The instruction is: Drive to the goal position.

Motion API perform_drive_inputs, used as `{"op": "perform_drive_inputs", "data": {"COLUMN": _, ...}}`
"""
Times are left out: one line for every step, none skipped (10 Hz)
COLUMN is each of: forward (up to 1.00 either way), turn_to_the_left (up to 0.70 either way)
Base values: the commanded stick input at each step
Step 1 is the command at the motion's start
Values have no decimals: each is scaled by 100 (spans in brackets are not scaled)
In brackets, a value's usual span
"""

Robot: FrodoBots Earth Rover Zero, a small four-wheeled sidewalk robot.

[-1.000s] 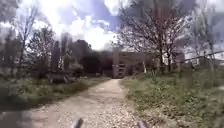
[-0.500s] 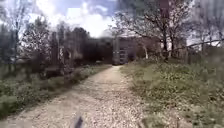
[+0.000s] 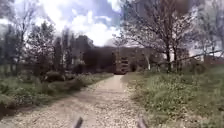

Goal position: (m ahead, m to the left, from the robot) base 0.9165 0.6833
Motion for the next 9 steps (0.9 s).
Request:
{"op": "perform_drive_inputs", "data": {"forward": 100, "turn_to_the_left": 26}}
{"op": "perform_drive_inputs", "data": {"forward": 100, "turn_to_the_left": 23}}
{"op": "perform_drive_inputs", "data": {"forward": 100, "turn_to_the_left": 19}}
{"op": "perform_drive_inputs", "data": {"forward": 100, "turn_to_the_left": 15}}
{"op": "perform_drive_inputs", "data": {"forward": 100, "turn_to_the_left": 12}}
{"op": "perform_drive_inputs", "data": {"forward": 100, "turn_to_the_left": 8}}
{"op": "perform_drive_inputs", "data": {"forward": 100, "turn_to_the_left": 5}}
{"op": "perform_drive_inputs", "data": {"forward": 100, "turn_to_the_left": 1}}
{"op": "perform_drive_inputs", "data": {"forward": 100, "turn_to_the_left": 0}}
